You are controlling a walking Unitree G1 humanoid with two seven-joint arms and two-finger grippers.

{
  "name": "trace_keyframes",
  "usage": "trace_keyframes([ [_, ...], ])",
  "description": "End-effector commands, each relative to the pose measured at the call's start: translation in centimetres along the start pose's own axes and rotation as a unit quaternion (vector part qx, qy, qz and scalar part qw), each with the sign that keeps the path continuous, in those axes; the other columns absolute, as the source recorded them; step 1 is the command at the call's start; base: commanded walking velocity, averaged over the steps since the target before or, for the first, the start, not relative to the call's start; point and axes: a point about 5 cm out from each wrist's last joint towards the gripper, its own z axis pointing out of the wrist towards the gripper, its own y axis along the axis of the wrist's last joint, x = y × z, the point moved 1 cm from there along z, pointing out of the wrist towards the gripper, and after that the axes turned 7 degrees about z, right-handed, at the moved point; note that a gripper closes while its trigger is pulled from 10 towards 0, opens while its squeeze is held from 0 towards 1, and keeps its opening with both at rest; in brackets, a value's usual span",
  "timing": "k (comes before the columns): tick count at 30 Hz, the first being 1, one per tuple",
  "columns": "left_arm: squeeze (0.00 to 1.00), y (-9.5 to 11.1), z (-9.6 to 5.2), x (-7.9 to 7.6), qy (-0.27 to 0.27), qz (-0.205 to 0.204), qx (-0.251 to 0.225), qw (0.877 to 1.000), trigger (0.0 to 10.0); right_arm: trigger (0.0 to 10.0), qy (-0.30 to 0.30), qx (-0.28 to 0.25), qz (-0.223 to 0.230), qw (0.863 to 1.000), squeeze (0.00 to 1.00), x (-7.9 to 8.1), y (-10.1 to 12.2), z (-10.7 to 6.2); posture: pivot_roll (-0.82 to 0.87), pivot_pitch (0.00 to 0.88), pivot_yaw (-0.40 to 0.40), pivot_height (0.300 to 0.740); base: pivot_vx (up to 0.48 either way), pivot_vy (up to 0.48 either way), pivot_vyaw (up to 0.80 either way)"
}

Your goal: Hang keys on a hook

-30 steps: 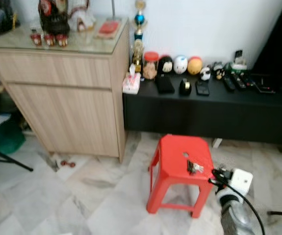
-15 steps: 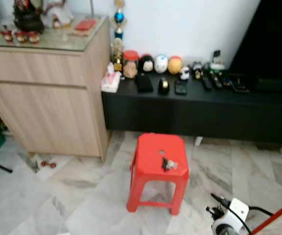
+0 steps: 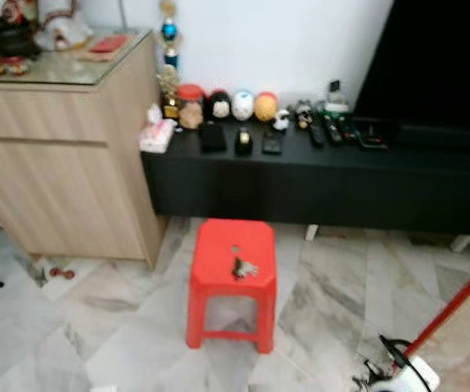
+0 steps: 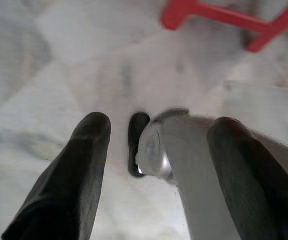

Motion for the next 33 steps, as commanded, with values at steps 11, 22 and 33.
trace_keyframes([
  [11,0.0,-0.3,-0.2,0.7,0.007,0.005,0.008,1.0,10.0,10.0,0.005,-0.054,0.056,0.997,0.0,1.6,2.1,0.2,0.12,0.0,-0.066,0.74,0.0,-0.325,0.0],
  [22,0.0,-0.3,-0.2,0.6,0.008,0.0,0.007,1.0,10.0,10.0,0.057,-0.123,-0.025,0.99,0.0,3.8,3.9,-0.1,0.12,0.0,-0.068,0.74,0.0,-0.258,0.0],
  [33,0.0,-0.4,-0.2,0.7,0.008,-0.001,0.007,1.0,10.0,10.0,0.107,-0.249,-0.125,0.954,0.0,6.3,6.9,-1.4,0.12,0.0,-0.07,0.74,0.0,0.0,0.0],
])
